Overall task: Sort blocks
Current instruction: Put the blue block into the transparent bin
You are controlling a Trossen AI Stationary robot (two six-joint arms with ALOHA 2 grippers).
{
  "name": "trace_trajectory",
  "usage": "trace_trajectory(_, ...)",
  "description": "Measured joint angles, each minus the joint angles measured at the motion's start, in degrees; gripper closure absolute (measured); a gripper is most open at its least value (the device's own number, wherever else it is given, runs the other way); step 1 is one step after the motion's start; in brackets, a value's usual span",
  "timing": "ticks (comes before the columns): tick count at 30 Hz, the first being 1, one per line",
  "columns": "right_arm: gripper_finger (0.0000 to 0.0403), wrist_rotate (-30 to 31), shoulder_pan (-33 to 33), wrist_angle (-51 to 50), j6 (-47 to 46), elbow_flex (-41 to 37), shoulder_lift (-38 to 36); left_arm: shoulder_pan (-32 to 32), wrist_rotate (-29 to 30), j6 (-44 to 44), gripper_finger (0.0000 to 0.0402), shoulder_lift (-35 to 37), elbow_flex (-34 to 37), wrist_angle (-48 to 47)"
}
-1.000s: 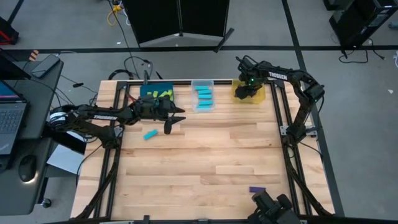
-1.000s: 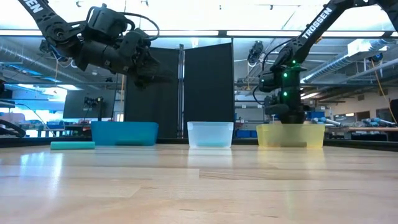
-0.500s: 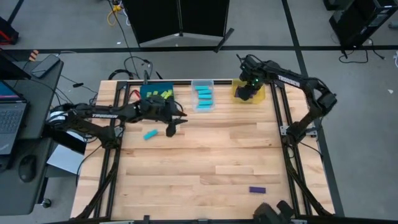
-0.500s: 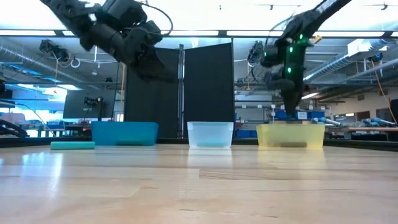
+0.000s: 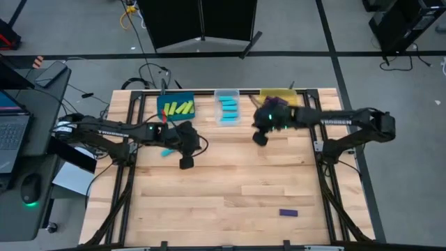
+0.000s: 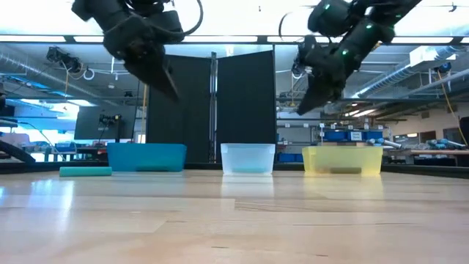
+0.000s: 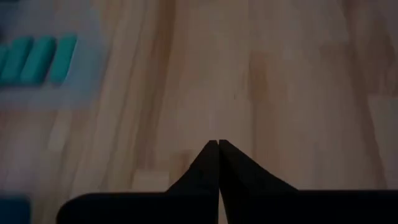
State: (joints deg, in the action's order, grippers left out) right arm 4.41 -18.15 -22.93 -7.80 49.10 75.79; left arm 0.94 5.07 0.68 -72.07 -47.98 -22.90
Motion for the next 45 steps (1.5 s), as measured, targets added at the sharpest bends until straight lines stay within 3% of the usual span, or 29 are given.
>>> trace_trajectory(6, 0.0394, 0.06, 12.28, 16.03, -5.42, -7.04, -0.14, -2.12, 5.65, 9.23, 0.0388, 0.66, -3.23, -15.73)
trace_trajectory(10, 0.0393, 1.40, 17.11, 19.04, -6.87, -7.52, 0.39, -2.15, 4.24, 17.42, 0.0387, 0.55, -3.07, -27.87)
trace_trajectory(15, 0.0392, 1.98, 19.34, 21.33, -6.87, -7.54, 0.56, -1.50, 4.57, 20.98, 0.0366, 0.44, -0.57, -34.74)
trace_trajectory(25, 0.0392, 2.08, 19.54, 21.35, -7.03, -7.54, 0.93, 5.65, 4.58, 20.47, 0.0249, 0.46, 8.11, -31.24)
trace_trajectory(31, 0.0392, 2.05, 19.54, 21.16, -6.77, -7.54, 0.93, 10.48, 1.14, 17.69, 0.0190, 0.46, 11.59, -26.22)
trace_trajectory(45, 0.0392, 1.98, 19.54, 21.11, -6.61, -7.54, 0.93, 15.23, -2.71, 17.60, 0.0172, -1.17, 11.62, -22.78)
